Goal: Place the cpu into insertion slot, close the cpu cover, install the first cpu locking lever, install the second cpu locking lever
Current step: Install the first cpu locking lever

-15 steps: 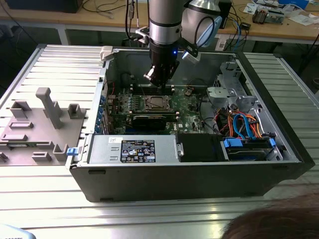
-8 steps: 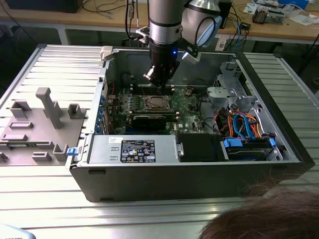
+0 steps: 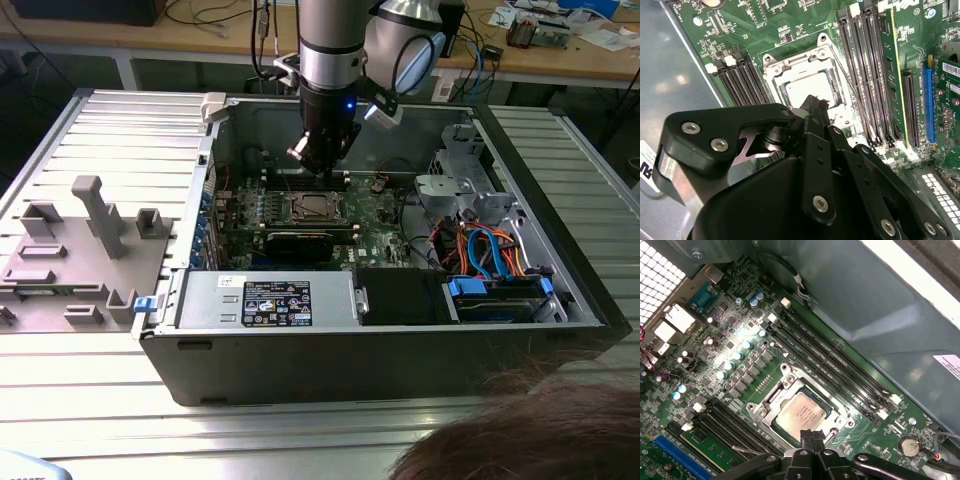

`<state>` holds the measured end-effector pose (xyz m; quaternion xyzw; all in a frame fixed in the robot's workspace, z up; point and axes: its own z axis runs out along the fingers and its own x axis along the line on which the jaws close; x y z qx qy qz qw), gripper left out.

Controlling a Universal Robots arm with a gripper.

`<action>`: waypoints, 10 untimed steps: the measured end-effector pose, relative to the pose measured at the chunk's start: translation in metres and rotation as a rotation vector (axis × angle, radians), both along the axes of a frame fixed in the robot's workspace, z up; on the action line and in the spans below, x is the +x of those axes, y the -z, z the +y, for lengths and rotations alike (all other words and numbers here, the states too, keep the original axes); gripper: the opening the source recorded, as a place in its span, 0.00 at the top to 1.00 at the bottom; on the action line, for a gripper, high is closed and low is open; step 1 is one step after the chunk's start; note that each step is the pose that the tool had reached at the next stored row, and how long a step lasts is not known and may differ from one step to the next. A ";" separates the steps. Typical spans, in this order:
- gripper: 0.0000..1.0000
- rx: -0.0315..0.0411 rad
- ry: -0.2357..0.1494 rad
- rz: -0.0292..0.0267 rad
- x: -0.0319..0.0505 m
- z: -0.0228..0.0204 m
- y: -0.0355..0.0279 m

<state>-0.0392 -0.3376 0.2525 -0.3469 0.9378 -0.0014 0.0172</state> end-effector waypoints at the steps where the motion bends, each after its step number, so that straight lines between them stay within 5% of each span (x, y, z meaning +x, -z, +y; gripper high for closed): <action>1: 0.89 0.0001 0.002 -0.0001 0.0000 0.0000 0.0000; 10: 0.89 0.0000 0.035 0.0000 0.0000 0.0000 0.0000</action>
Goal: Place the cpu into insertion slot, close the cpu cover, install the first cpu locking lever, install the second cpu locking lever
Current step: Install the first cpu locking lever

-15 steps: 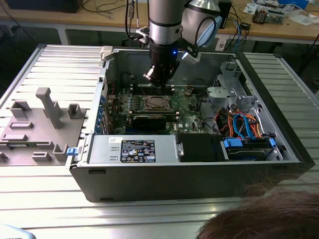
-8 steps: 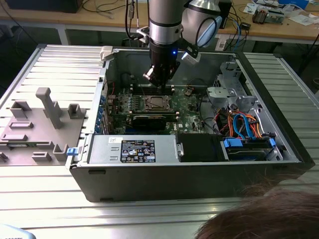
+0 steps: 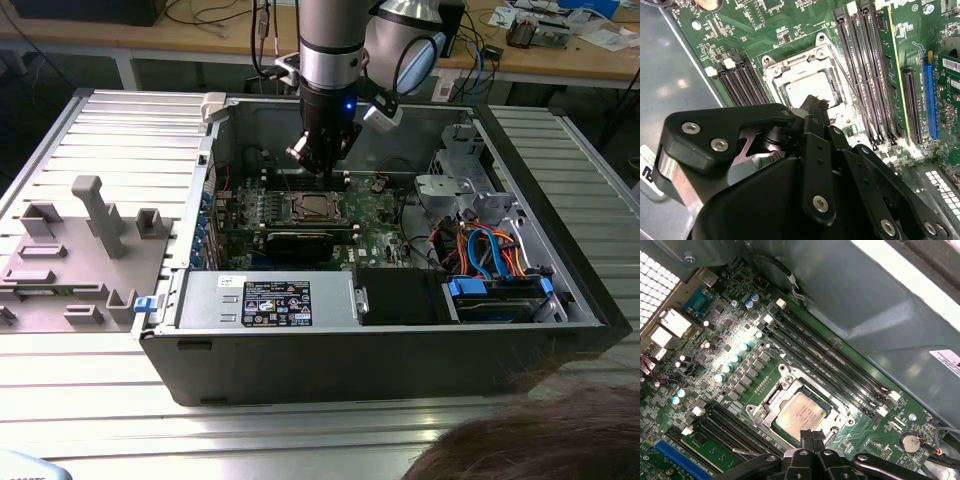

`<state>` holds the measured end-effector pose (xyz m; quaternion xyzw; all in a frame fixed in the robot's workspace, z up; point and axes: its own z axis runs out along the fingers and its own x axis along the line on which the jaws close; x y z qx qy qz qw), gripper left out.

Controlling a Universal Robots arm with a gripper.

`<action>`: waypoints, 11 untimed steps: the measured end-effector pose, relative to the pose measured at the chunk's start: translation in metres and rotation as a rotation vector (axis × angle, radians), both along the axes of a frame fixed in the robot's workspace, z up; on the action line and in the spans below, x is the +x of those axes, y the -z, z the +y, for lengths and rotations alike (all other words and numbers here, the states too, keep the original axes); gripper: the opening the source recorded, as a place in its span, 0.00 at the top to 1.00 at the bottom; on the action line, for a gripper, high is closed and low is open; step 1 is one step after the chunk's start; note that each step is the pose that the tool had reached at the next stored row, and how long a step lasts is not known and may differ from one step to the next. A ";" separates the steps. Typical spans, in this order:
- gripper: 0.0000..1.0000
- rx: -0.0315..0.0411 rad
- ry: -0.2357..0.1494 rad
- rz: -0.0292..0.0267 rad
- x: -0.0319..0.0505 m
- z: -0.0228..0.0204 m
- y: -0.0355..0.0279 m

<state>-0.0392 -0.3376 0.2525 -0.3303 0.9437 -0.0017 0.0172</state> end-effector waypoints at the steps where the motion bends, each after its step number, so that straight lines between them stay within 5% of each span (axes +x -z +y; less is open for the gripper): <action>1: 0.89 0.0000 0.005 0.0000 0.0000 0.0000 0.0000; 11: 0.89 0.0000 0.045 0.0000 0.0000 0.0000 0.0000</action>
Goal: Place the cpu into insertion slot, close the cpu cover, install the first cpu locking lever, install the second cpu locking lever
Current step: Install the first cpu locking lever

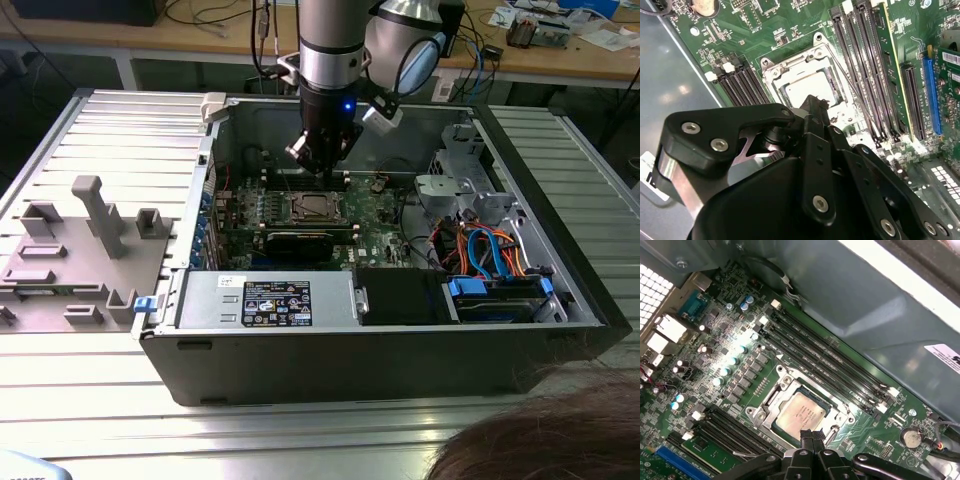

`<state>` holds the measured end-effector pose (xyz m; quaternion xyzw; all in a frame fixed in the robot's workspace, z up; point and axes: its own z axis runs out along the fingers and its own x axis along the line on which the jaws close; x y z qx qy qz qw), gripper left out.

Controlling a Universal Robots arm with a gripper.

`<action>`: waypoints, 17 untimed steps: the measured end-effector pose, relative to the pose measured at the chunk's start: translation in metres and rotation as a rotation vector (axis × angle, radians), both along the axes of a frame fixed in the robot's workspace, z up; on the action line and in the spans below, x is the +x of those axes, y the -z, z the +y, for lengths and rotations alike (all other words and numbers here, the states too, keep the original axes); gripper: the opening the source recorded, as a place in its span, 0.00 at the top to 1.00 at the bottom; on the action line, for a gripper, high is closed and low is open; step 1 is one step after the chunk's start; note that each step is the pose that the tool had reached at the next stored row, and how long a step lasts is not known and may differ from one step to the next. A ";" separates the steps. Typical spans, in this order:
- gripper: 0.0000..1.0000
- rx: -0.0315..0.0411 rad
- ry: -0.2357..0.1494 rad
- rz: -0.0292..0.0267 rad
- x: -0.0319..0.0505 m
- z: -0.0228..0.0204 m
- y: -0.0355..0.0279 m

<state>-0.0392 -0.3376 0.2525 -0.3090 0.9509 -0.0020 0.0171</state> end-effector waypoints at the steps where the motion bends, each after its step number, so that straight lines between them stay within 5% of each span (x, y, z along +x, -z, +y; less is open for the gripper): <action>1: 0.89 0.0000 0.005 0.0000 0.0000 0.0000 0.0000; 17: 0.89 0.0000 0.068 0.0000 0.0000 0.0000 0.0000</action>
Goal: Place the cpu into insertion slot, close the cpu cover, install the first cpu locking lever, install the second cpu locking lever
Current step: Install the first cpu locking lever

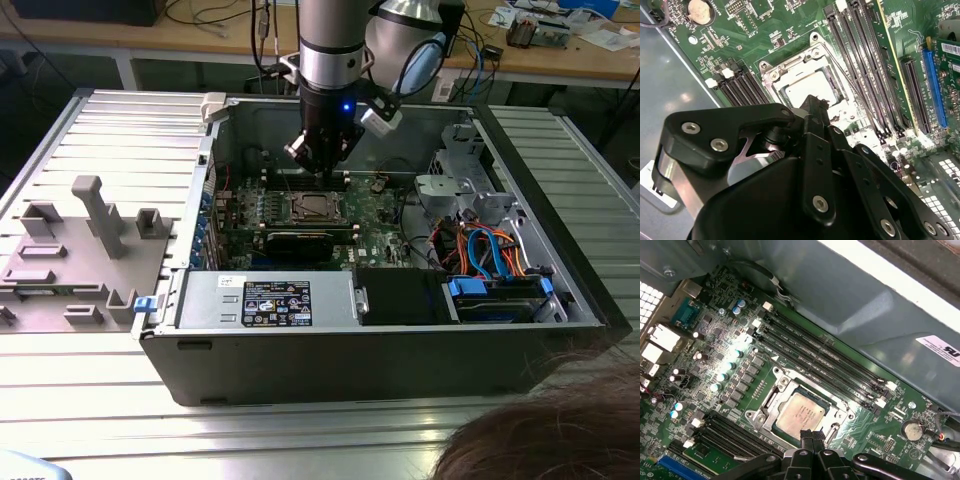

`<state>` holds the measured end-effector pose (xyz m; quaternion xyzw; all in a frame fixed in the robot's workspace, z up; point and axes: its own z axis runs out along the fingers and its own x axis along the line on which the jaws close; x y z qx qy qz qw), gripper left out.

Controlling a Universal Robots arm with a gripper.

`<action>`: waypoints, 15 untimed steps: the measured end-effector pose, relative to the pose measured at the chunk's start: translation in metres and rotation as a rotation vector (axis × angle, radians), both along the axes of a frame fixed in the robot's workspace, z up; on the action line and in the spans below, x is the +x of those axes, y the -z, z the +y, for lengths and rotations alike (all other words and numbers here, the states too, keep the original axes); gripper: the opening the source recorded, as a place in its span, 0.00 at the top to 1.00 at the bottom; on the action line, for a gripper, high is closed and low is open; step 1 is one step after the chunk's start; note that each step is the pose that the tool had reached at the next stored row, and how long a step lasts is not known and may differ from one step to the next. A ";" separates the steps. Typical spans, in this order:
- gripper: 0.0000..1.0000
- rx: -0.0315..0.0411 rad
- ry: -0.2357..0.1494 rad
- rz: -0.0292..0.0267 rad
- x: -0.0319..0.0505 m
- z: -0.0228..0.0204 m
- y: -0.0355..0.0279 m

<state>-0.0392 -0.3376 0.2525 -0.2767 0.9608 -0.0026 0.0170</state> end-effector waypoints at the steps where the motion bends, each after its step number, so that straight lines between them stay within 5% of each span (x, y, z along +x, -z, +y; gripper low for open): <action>1: 0.89 0.0000 0.003 0.0000 0.0000 0.0000 0.0000; 15: 0.89 0.0000 0.048 0.0000 0.0000 0.0000 0.0000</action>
